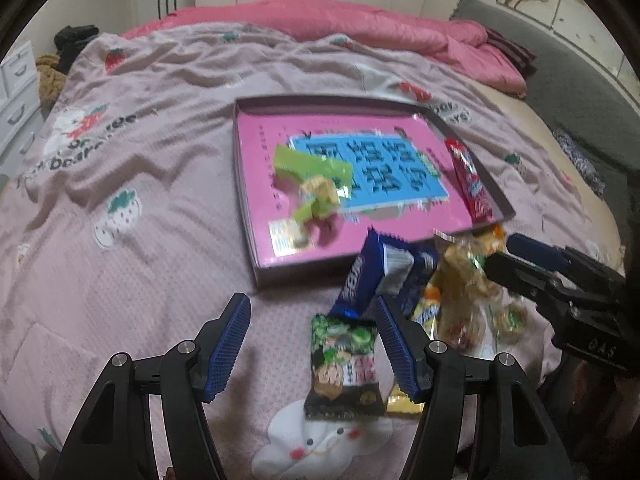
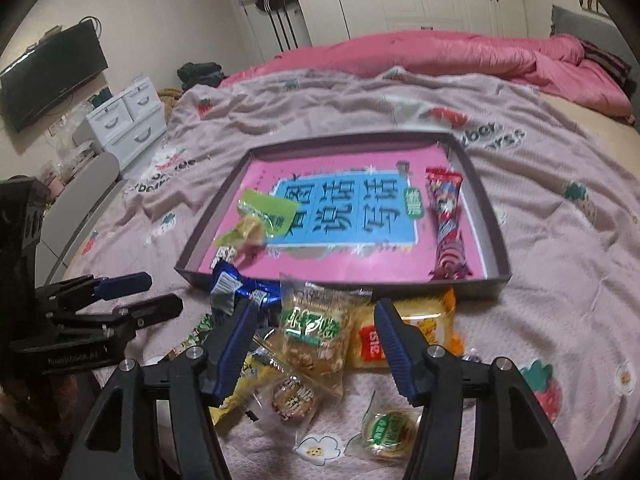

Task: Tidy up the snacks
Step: 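Grasp the dark green snack pack with the left tool while the right tool grasps the clear pastry bag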

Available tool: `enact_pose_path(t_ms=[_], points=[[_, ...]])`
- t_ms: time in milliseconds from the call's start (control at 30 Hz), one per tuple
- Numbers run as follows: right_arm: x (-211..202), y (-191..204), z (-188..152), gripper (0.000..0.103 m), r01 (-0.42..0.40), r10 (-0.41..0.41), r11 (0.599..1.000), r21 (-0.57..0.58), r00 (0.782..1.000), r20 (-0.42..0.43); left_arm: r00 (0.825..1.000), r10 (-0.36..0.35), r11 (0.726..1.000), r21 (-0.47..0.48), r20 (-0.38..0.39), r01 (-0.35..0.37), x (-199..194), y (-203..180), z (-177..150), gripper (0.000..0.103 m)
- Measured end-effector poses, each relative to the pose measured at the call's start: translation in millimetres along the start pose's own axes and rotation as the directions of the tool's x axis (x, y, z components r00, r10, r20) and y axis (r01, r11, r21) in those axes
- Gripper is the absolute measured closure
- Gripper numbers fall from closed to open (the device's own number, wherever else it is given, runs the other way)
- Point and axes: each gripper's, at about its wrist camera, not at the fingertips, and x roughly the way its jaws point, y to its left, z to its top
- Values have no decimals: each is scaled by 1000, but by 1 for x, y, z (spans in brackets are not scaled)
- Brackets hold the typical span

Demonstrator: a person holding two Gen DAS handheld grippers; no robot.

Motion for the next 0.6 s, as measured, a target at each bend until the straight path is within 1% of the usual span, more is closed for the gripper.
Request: enact_pose_path(t_ms=[267, 400, 433, 467, 533, 600], points=[[21, -7, -4, 43, -10, 14, 998, 62, 998, -68, 997, 0, 999, 42, -73, 3, 16, -8, -14, 36], [27, -7, -7, 43, -10, 15, 998, 62, 996, -84, 995, 6, 999, 50, -96, -1, 23, -10, -17, 36], [28, -6, -8, 44, -8, 12, 999, 53, 997, -80, 995, 7, 999, 52, -99, -2, 25, -10, -17, 36], [28, -4, -8, 48, -6, 9, 999, 40, 997, -74, 994, 11, 999, 54, -106, -5, 27, -11, -19, 36], [27, -1, -9, 49, 4, -3, 1000, 12, 998, -62, 994, 13, 998, 58, -112, -7, 30, -12, -21, 36], [24, 2, -9, 57, 18, -19, 1000, -18, 999, -45, 992, 25, 998, 65, -122, -17, 34, -14, -22, 36]])
